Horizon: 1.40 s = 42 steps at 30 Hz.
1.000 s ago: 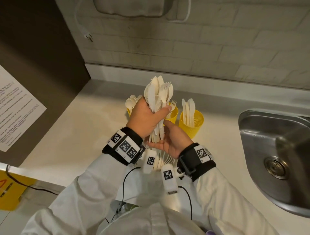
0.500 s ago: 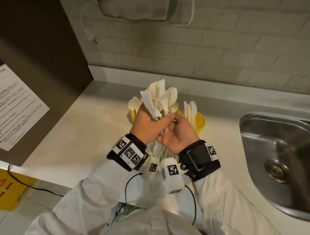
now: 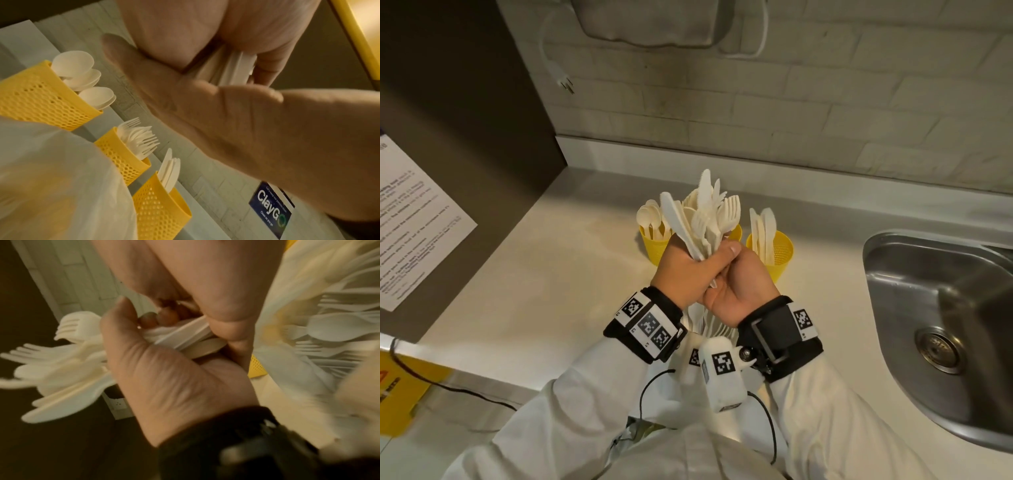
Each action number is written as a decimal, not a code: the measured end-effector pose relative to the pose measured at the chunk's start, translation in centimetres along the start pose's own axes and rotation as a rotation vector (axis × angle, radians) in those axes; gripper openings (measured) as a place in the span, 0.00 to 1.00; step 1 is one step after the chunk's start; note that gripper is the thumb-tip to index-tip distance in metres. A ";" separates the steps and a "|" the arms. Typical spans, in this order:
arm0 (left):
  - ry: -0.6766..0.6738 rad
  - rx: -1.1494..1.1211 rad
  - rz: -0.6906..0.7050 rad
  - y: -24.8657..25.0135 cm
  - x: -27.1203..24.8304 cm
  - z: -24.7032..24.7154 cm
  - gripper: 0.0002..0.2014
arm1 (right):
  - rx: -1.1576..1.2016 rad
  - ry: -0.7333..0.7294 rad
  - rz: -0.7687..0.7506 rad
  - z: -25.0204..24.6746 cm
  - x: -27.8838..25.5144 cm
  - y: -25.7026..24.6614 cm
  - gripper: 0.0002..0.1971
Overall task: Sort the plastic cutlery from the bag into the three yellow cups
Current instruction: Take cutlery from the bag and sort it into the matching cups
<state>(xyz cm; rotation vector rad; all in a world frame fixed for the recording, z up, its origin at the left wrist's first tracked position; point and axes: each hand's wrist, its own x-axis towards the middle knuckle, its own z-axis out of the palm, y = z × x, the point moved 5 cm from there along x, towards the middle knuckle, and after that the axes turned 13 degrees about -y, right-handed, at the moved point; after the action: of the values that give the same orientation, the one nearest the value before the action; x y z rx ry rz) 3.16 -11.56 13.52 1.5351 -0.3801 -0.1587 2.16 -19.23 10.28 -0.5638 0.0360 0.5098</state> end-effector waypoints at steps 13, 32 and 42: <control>-0.257 -0.337 -0.054 -0.5 -0.8 -1.8 0.04 | -0.897 0.282 -0.517 2.5 -4.1 -8.0 0.10; -0.286 -0.238 -0.082 0.9 -2.1 -6.9 0.06 | -1.408 0.075 -0.544 10.1 -2.0 -5.7 0.10; -0.363 -0.058 -0.153 0.3 -2.7 -8.8 0.06 | -1.407 0.158 -0.599 10.8 -1.0 -5.4 0.03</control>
<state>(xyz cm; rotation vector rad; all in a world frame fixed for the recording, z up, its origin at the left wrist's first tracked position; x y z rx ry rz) 3.62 -2.38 13.51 1.4775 -0.5386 -0.5682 2.66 -17.98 22.35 -1.9128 -0.3632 -0.1911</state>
